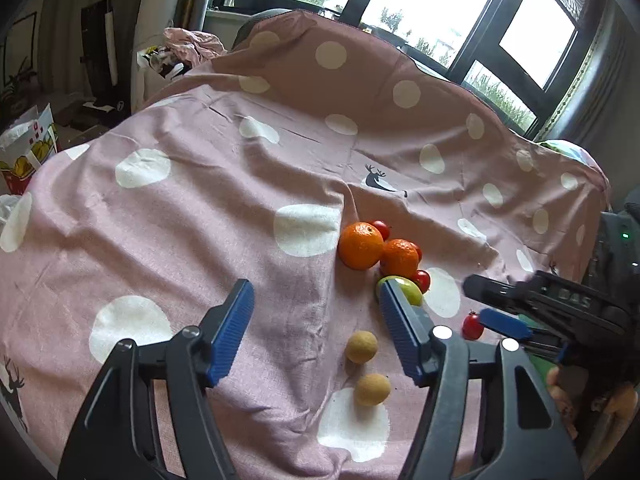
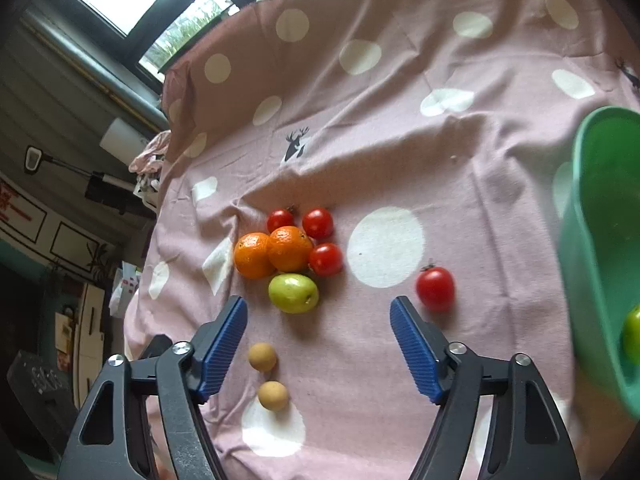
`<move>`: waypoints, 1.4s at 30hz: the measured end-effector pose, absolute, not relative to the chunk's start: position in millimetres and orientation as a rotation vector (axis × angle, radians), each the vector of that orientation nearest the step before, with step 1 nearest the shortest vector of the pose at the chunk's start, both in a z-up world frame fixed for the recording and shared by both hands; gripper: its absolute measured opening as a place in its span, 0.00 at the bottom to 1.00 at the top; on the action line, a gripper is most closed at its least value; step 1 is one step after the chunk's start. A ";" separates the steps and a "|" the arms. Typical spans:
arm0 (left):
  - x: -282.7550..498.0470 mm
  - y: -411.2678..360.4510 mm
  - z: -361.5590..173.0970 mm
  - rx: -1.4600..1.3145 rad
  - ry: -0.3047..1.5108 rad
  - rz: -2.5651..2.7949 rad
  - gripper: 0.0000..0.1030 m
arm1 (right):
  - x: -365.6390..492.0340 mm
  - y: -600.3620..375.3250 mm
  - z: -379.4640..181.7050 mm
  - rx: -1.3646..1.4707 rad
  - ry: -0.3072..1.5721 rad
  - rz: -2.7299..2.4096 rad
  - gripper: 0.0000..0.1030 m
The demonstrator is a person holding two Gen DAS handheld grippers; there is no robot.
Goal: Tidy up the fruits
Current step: 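Move the right gripper back toward the remaining fruits, then close the right gripper on the yellow-green lime and lift it, then carry the lime with the right gripper over the green bowl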
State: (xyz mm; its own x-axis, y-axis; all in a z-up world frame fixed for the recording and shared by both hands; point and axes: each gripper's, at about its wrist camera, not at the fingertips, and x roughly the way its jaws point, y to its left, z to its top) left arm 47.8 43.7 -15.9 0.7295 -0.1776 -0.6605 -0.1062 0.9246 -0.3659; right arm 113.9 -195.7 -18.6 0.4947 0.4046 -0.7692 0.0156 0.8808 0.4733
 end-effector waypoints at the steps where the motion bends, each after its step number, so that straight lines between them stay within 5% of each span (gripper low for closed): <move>1: 47.6 45.1 -16.2 -0.408 0.761 -0.039 0.58 | 120.8 -188.3 -24.1 0.457 1.061 0.235 0.62; 8: 46.7 53.4 -14.0 -0.430 0.759 -0.019 0.53 | 143.9 -152.4 -44.8 0.419 1.106 0.209 0.62; 14: 46.8 55.3 -14.6 -0.441 0.769 -0.014 0.53 | 152.8 -133.8 -58.4 0.296 1.123 0.158 0.53; 16: 47.4 55.0 -14.4 -0.436 0.771 -0.010 0.53 | 152.2 -129.6 -59.2 0.284 1.115 0.178 0.41; 42: 48.0 -30.0 -34.1 -0.337 0.905 -0.313 0.53 | 72.9 -214.8 -56.3 0.298 1.209 0.291 0.41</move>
State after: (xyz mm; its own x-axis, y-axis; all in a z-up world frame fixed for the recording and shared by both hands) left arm 48.0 -30.0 -34.1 0.5796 -0.4014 -0.7091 0.1221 0.9032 -0.4115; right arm 72.9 -214.8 -56.3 0.3261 0.3750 -0.8678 -0.0611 0.9244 0.3765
